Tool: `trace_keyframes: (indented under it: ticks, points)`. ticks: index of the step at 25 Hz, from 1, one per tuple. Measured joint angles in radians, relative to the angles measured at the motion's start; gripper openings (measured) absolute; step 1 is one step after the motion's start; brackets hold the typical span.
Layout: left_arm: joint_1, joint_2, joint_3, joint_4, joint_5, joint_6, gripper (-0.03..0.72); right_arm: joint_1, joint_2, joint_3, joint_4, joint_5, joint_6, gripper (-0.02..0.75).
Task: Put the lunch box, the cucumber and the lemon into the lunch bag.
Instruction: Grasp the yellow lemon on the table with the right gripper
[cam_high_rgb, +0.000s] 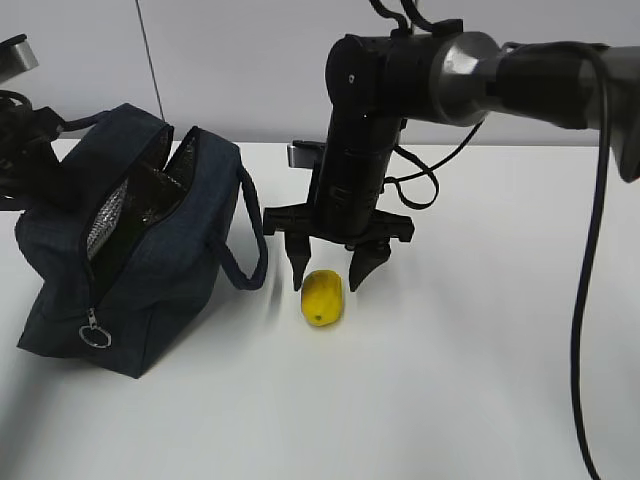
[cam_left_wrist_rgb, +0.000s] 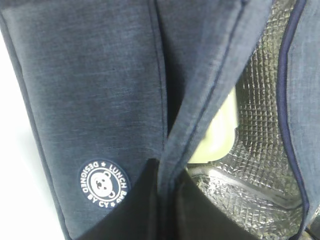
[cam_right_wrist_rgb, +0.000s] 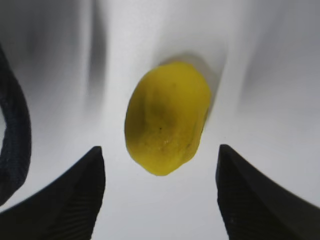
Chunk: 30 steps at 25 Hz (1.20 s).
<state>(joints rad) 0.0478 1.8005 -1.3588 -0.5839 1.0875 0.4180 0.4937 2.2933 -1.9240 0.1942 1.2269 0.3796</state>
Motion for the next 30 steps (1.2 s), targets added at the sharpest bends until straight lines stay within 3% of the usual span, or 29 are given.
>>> trace_keyframes:
  ticks: [30]
  points:
    - [0.000,0.000,0.000,0.002,0.000,0.000,-0.008,0.001,0.092,-0.005,-0.038,-0.007,0.017,0.502]
